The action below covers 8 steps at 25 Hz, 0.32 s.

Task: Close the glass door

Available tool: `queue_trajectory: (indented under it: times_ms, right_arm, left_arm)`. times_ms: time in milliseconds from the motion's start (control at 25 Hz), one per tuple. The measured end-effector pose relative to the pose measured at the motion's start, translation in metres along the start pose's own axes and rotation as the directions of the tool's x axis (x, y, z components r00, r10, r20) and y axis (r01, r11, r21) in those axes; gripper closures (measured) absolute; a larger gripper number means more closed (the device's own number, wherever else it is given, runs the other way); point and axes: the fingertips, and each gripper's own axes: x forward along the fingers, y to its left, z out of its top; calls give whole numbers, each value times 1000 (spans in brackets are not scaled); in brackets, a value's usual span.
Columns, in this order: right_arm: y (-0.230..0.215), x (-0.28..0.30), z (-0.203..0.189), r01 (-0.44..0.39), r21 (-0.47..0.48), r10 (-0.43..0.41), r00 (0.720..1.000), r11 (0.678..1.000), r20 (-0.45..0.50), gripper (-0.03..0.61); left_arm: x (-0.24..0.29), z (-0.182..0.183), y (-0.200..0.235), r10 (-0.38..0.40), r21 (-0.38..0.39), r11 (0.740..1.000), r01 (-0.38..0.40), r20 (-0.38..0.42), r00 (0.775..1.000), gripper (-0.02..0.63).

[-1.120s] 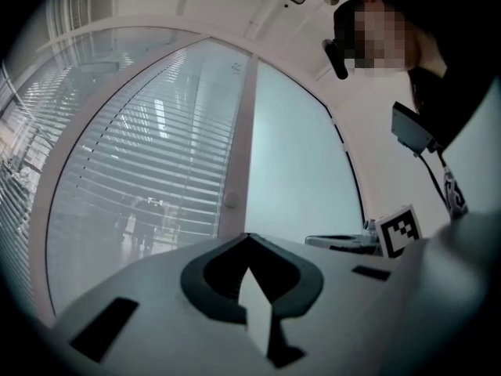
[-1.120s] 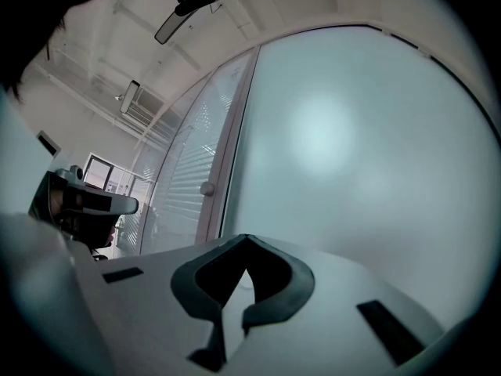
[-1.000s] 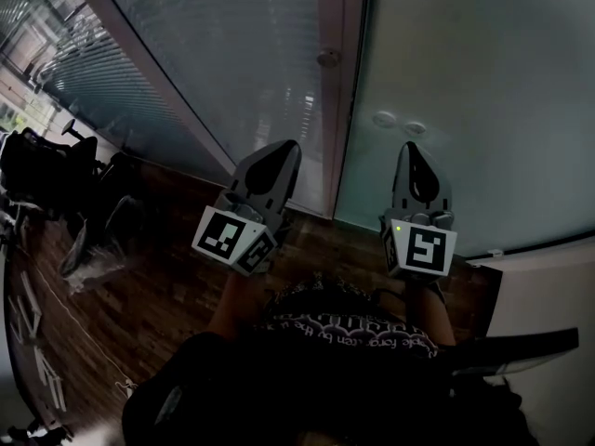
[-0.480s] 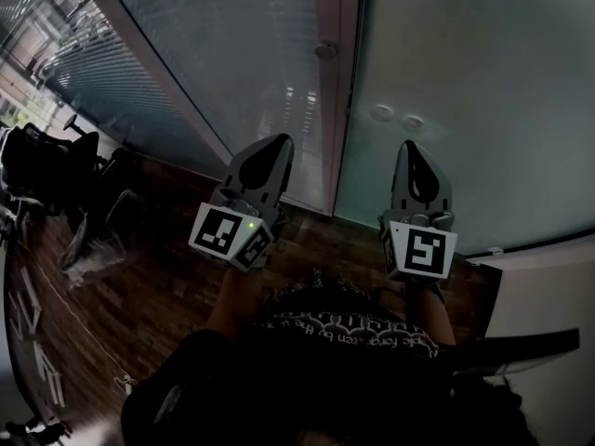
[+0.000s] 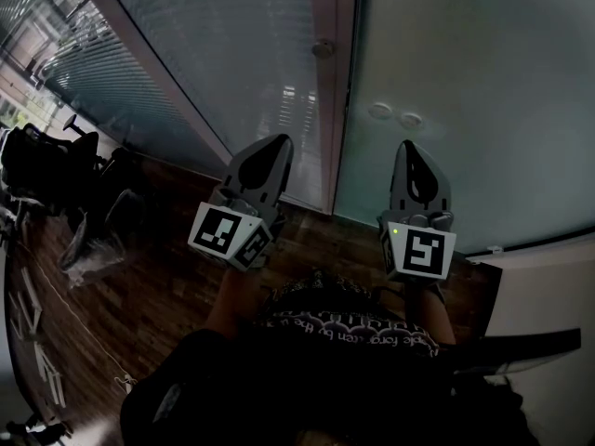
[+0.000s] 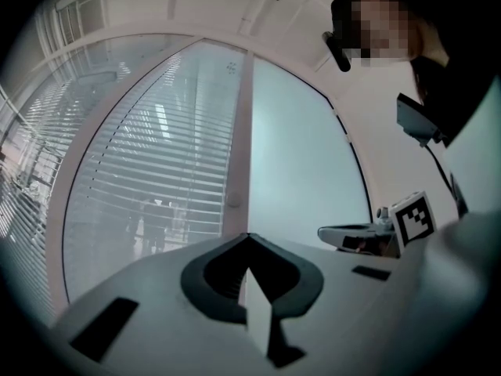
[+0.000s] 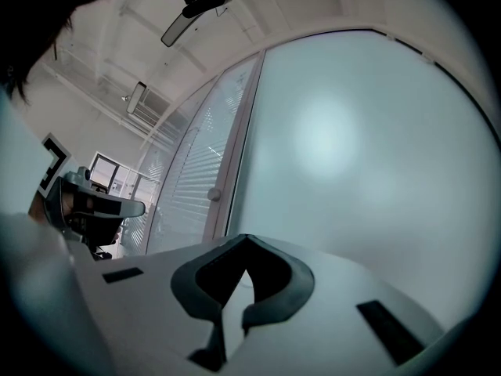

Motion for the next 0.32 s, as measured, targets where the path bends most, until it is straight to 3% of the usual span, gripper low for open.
queue_trajectory:
  times_ms: [320]
  right_arm:
    - [1,3,3,9,1,-9,1000,1000,-8,575]
  left_arm:
    - [-2,3,5,1,-23,1000,-1,6,1000,612]
